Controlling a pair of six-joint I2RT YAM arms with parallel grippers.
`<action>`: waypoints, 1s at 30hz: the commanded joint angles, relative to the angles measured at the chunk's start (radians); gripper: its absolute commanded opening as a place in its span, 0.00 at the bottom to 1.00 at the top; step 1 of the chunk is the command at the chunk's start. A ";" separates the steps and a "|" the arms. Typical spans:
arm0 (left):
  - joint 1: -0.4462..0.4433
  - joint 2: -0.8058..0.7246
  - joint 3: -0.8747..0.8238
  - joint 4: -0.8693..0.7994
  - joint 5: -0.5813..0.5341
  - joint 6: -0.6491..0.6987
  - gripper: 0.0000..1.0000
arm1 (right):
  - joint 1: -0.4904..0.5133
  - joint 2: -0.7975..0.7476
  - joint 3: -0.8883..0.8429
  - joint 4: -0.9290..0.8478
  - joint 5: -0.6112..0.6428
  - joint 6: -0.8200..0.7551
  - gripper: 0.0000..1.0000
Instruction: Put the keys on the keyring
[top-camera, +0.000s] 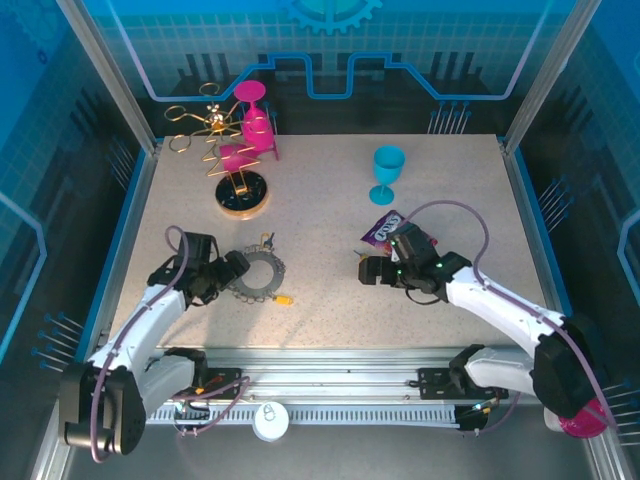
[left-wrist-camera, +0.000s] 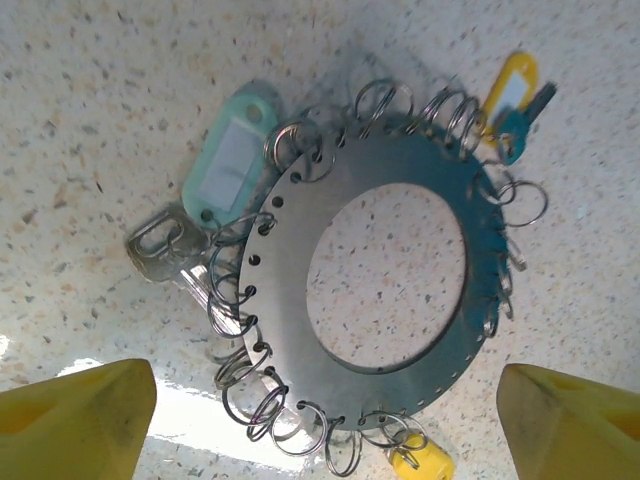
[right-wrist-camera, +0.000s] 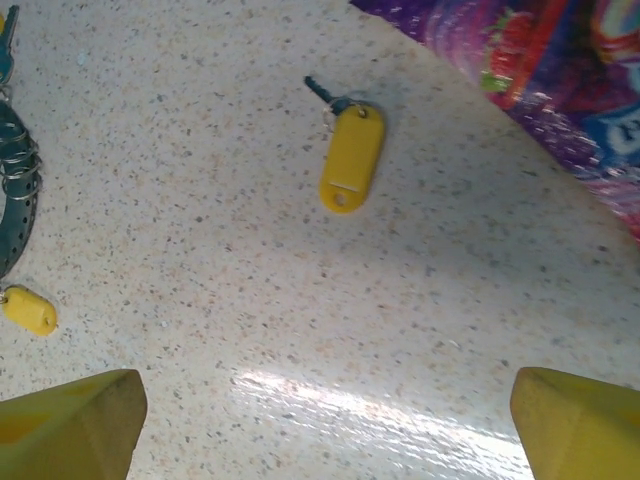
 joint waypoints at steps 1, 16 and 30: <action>-0.062 0.050 0.061 -0.005 0.016 -0.030 0.84 | 0.020 0.040 0.056 0.031 -0.016 -0.015 0.91; -0.366 0.355 0.335 -0.077 -0.264 -0.192 0.59 | 0.032 0.139 0.111 0.055 0.000 -0.043 0.82; -0.383 0.667 0.595 -0.121 -0.334 -0.152 0.39 | 0.031 0.136 0.125 0.032 0.030 -0.036 0.81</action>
